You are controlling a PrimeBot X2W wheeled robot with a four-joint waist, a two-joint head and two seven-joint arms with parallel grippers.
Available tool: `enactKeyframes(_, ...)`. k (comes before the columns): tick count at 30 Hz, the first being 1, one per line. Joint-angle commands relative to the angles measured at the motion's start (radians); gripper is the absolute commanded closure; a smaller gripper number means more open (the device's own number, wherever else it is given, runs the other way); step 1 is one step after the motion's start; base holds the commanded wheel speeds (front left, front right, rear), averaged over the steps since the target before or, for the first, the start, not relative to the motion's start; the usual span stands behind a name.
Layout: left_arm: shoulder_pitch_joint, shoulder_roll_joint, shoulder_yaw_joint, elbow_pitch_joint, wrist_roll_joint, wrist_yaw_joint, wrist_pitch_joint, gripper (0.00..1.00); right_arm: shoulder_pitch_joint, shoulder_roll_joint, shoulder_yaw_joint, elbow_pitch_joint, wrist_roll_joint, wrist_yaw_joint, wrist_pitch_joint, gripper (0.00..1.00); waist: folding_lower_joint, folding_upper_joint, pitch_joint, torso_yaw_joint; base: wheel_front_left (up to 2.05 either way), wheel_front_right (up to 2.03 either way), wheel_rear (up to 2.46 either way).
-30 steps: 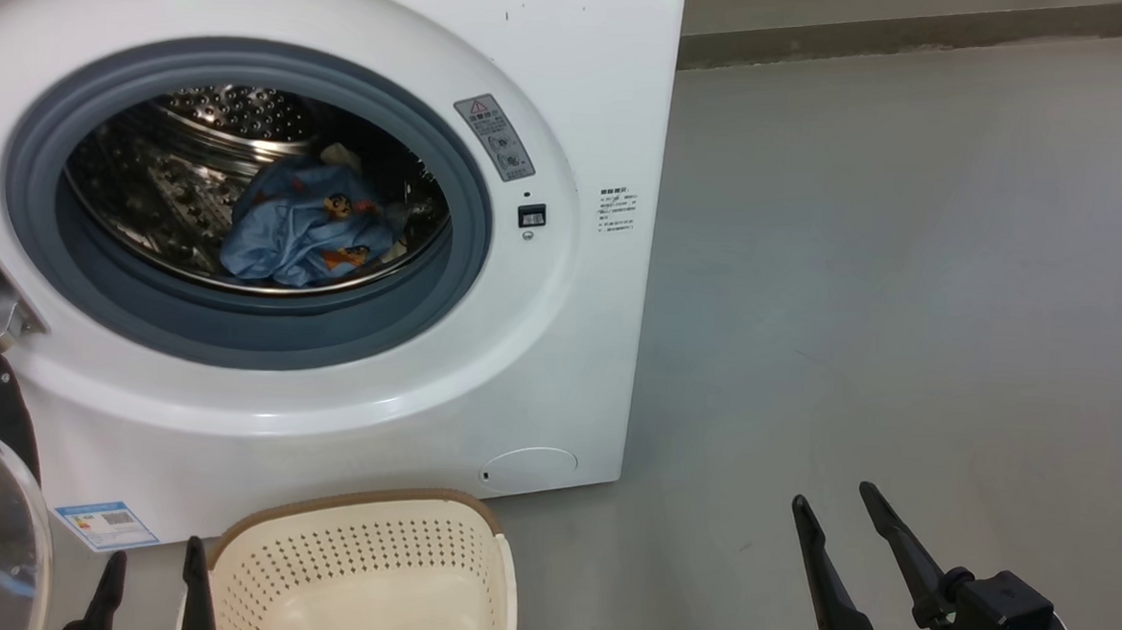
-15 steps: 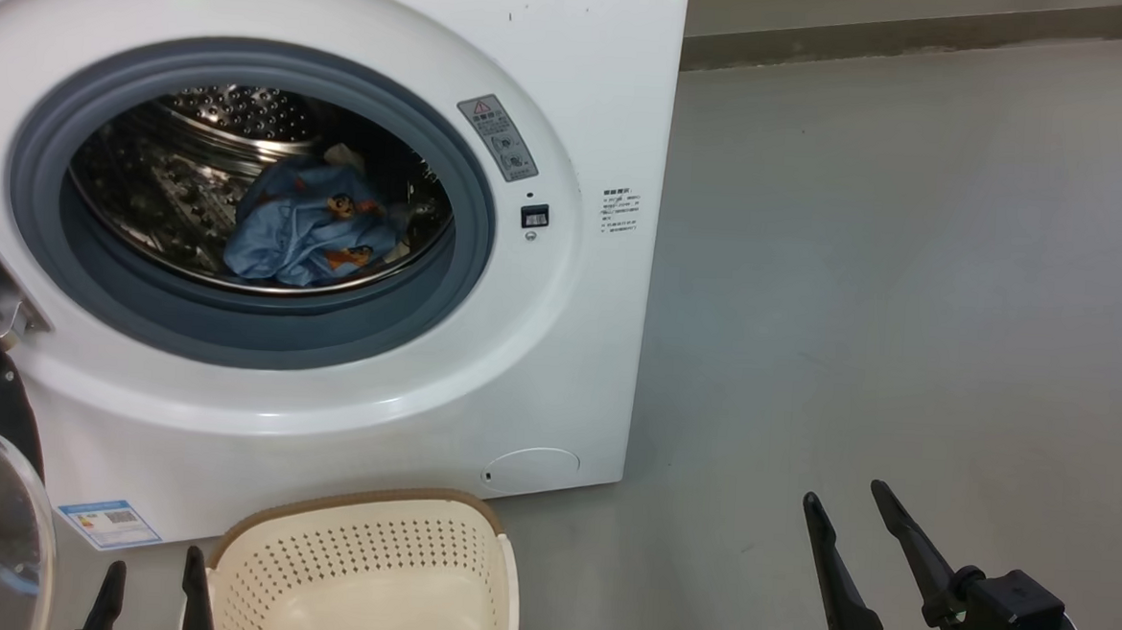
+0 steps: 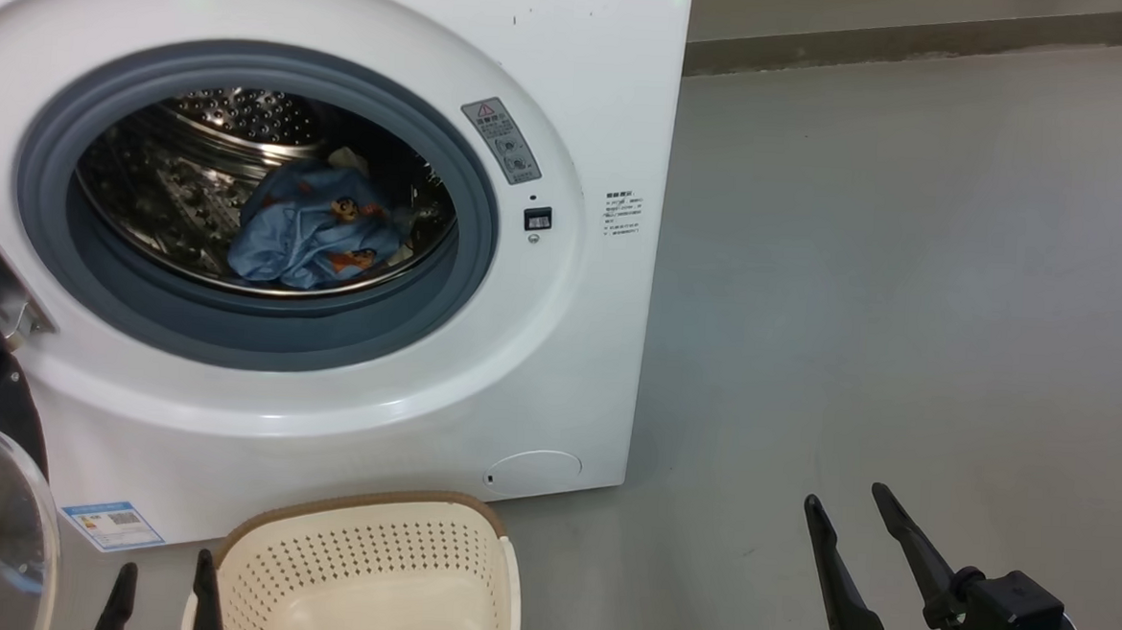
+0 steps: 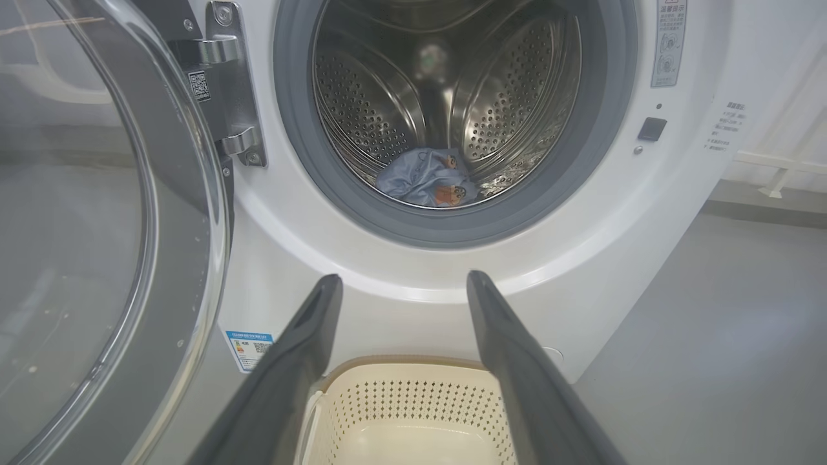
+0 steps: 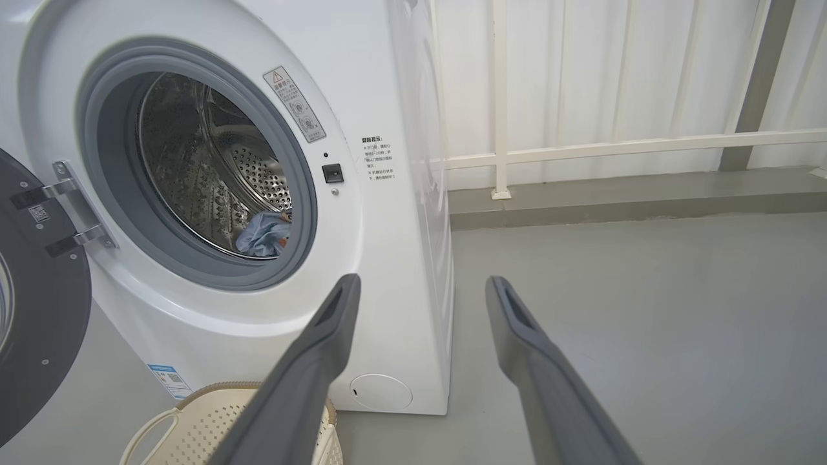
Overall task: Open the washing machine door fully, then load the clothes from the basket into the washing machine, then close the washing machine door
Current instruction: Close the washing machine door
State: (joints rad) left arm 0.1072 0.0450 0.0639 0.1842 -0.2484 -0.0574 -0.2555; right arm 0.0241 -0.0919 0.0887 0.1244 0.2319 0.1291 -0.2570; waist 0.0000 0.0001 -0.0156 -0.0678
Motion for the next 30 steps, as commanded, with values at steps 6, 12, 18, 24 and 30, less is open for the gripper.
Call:
enactKeyframes(6,-0.003,0.005,0.017,-0.032,-0.001,0.011,-0.006,0.00,-0.053,-0.011,0.023,-0.005,-0.004,0.002,-0.005,0.00,0.0000,-0.0001,0.002,-0.001,0.00,0.00,0.00)
enactKeyframes(12,-0.004,0.005,0.014,-0.032,-0.004,0.018,-0.006,0.00,-0.067,-0.014,0.021,0.003,-0.006,0.002,-0.005,0.00,0.0000,-0.0001,-0.001,0.006,0.00,0.00,0.00)
enactKeyframes(18,-0.004,0.005,0.013,-0.030,-0.008,0.021,-0.006,0.00,-0.071,-0.013,0.019,0.005,-0.007,0.002,-0.005,0.00,0.0000,-0.0001,0.000,0.018,0.00,0.00,0.00)
enactKeyframes(24,-0.006,0.005,0.009,-0.030,-0.008,0.022,-0.006,0.00,-0.071,-0.009,0.019,0.007,-0.007,0.002,-0.005,0.00,0.0000,-0.0001,0.000,0.027,0.00,0.00,0.00)
enactKeyframes(30,-0.005,0.005,0.013,-0.030,-0.006,0.022,-0.006,0.00,-0.073,-0.007,0.023,0.007,-0.006,0.002,-0.005,0.00,0.0000,-0.0001,0.001,0.027,0.00,0.00,0.00)
